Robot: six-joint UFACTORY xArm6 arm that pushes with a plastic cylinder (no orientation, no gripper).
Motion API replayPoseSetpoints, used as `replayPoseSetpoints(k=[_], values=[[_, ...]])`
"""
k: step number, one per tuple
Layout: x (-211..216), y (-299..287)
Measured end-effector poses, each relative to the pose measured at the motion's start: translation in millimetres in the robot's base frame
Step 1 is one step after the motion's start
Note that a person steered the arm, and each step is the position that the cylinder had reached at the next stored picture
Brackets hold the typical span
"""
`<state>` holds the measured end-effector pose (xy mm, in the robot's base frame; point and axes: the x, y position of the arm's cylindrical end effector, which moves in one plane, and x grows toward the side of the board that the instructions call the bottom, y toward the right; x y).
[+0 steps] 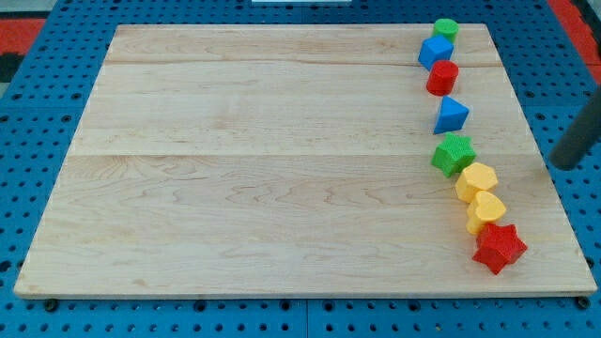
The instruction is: Separate blue triangle from green star
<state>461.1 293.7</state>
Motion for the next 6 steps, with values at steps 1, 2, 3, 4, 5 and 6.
replayPoseSetpoints(k=[1, 2, 3, 4, 5, 6], values=[[-0.2, -15.5], [-18.2, -7.9], [-50.8, -41.0], [-79.4, -76.0], [-77.5, -162.2], [-74.6, -231.5]])
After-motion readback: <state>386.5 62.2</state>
